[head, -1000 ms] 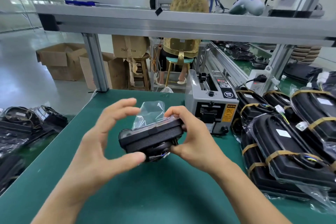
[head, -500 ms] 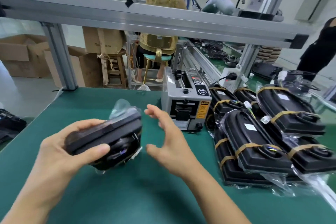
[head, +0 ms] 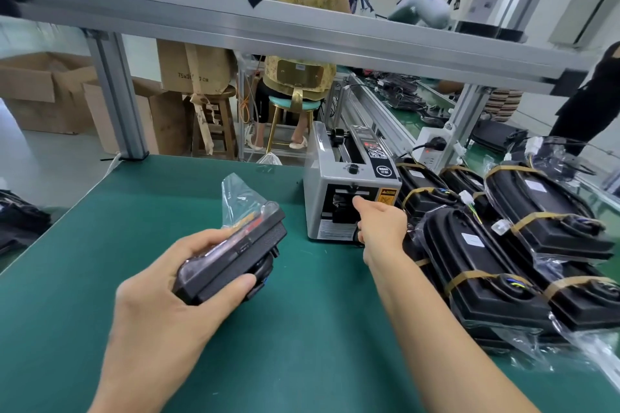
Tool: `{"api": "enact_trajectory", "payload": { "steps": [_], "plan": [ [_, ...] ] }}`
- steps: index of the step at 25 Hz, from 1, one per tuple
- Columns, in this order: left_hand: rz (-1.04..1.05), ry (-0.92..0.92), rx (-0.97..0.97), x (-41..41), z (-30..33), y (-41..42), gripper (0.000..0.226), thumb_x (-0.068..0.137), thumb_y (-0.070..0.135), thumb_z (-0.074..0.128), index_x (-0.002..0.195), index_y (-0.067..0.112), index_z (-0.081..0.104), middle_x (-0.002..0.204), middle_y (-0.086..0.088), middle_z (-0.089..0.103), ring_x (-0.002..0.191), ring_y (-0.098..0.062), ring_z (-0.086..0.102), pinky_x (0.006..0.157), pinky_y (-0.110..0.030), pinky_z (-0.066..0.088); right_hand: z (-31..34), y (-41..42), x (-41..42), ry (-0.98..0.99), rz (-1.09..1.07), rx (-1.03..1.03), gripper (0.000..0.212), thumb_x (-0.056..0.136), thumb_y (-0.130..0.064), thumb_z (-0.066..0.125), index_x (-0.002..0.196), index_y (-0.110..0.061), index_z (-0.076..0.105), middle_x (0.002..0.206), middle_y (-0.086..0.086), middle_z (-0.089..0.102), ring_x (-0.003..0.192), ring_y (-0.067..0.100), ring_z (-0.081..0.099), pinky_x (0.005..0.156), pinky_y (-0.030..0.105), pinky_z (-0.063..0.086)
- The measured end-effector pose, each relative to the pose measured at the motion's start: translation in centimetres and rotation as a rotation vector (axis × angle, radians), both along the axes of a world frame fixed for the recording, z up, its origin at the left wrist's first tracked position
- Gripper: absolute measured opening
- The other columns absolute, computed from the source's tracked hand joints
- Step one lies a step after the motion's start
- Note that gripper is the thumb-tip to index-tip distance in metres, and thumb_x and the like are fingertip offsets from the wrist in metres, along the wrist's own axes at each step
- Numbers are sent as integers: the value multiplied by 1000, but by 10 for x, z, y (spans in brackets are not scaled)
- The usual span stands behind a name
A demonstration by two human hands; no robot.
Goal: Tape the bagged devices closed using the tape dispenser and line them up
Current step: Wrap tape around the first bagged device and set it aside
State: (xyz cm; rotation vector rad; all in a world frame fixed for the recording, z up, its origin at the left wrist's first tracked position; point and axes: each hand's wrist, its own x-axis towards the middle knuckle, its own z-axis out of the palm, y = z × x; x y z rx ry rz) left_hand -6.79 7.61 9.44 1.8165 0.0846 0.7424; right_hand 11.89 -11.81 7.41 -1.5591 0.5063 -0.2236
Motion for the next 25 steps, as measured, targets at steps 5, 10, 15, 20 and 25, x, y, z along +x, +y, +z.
{"api": "enact_trajectory", "payload": {
  "steps": [5, 10, 15, 20, 25],
  "plan": [
    [0, 31, 22, -4, 0, -1, 51, 56, 19, 87, 94, 46, 68, 88, 26, 69, 76, 6, 63, 69, 5, 38, 5, 8, 5, 49, -59, 137, 6, 81, -13, 73, 79, -11, 67, 70, -1, 51, 55, 13, 37, 49, 24, 33],
    [17, 53, 18, -6, -2, -6, 52, 58, 14, 89, 97, 43, 69, 91, 24, 70, 82, 3, 64, 73, 0, 42, 31, 18, -38, 3, 153, 271, 18, 81, -17, 71, 65, -17, 62, 63, -4, 48, 55, 10, 35, 50, 21, 27],
    [34, 25, 25, -2, -2, -17, 48, 62, 17, 86, 101, 39, 68, 96, 19, 70, 91, -3, 66, 83, -20, 50, 43, 46, -129, -301, 775, 147, 10, 66, -24, 74, 72, -17, 77, 82, -6, 70, 80, 1, 64, 70, 7, 45],
    [51, 28, 27, -3, 0, -18, 48, 62, 21, 85, 102, 40, 68, 95, 19, 70, 89, -4, 66, 80, -19, 50, 38, 49, -131, -257, 719, 109, 7, 78, -12, 73, 73, -7, 76, 88, -1, 62, 84, 4, 60, 77, 11, 43],
    [59, 48, 28, -2, 0, -20, 48, 60, 22, 83, 103, 36, 69, 95, 16, 70, 88, -5, 66, 81, -23, 51, 39, 51, -132, -240, 703, 95, 9, 78, -15, 73, 71, -19, 77, 92, -2, 65, 89, 4, 61, 84, 19, 40]
  ]
}}
